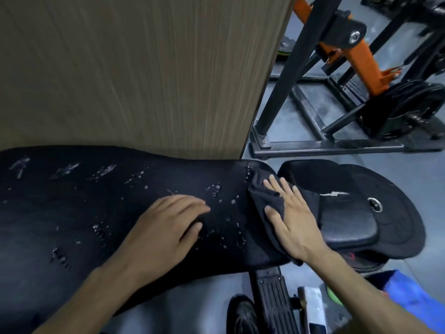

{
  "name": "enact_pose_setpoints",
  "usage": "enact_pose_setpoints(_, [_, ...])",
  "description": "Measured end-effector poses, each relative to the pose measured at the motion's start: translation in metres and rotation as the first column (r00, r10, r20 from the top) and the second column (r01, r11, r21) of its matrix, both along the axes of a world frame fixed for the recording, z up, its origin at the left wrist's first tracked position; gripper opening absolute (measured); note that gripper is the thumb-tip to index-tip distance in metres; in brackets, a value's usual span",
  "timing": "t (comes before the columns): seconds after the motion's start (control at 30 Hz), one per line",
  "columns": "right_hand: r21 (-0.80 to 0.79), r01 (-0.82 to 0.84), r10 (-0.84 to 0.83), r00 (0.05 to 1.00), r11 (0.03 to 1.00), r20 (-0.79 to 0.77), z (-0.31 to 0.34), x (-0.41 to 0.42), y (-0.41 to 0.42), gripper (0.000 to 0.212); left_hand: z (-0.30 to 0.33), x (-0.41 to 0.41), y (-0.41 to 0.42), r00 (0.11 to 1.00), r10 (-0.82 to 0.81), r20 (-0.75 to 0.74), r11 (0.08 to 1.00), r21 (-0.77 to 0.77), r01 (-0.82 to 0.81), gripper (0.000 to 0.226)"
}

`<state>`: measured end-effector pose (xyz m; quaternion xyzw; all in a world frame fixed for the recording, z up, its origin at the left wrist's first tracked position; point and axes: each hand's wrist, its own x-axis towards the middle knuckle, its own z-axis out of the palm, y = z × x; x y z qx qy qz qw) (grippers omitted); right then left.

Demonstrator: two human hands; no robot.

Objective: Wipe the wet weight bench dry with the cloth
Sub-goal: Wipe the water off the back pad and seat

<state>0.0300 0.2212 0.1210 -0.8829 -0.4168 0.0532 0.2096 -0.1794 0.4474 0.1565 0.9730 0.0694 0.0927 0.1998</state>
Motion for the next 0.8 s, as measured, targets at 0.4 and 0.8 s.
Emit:
enact_pose_setpoints(0.4, [-0.154, -0.195, 0.218, 0.965, 0.968, 0.148, -0.002, -0.080, -0.039, 0.083, 0.012, -0.044, -0.008, 0.992, 0.052, 0.119, 0.986, 0.150, -0.070, 0.031])
enact_pose_setpoints(0.8, [0.040, -0.137, 0.126, 0.971, 0.990, 0.203, -0.020, -0.143, 0.007, 0.077, 0.012, -0.061, -0.028, 0.990, 0.109, 0.092, 0.987, 0.105, -0.118, 0.033])
